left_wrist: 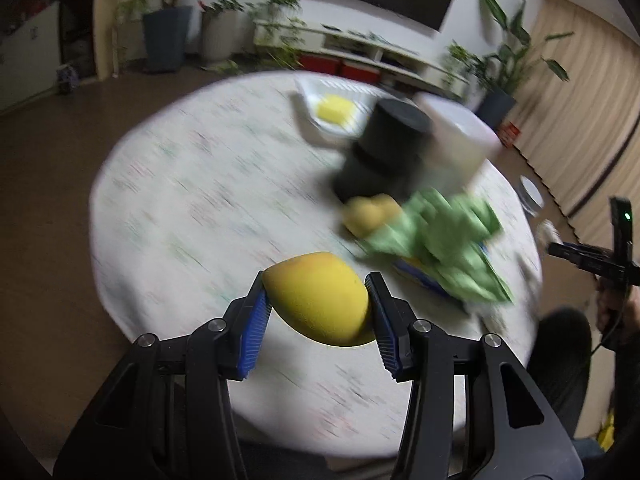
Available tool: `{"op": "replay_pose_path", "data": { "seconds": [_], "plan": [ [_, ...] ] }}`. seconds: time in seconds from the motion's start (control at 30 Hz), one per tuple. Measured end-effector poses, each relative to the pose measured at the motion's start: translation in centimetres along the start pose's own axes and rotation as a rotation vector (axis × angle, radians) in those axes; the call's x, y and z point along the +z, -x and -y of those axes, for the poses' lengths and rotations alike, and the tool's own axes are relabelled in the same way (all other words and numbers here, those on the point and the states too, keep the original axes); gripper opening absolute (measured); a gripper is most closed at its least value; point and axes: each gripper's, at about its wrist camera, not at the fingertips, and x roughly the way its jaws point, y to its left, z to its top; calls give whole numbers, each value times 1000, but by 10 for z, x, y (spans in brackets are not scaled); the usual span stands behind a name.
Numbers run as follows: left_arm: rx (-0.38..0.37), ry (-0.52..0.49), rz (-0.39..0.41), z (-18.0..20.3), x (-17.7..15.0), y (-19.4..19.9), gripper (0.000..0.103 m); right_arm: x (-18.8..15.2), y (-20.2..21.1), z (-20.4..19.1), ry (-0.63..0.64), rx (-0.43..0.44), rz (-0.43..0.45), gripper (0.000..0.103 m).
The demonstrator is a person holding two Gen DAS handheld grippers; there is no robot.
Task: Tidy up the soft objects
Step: 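Carry the knitted pad and egg-shaped sponge into the white tray and open both tools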
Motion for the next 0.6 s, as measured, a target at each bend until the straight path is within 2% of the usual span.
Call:
{"op": "replay_pose_path", "data": {
  "seconds": [0.17,0.3,0.43,0.6],
  "plan": [
    [63,-3,63,-35,56,-1,45,37,6,50,-37,-93,30,24],
    [72,-28,78,-49,104,-16,45,80,2,97,-66,-186,44,24],
    [48,-73,86,-45,153,-41,45,128,-9,134,-107,-222,56,24],
    [41,-187,51,-17,209,-93,45,201,-32,141,-71,-227,85,24]
  ]
}}
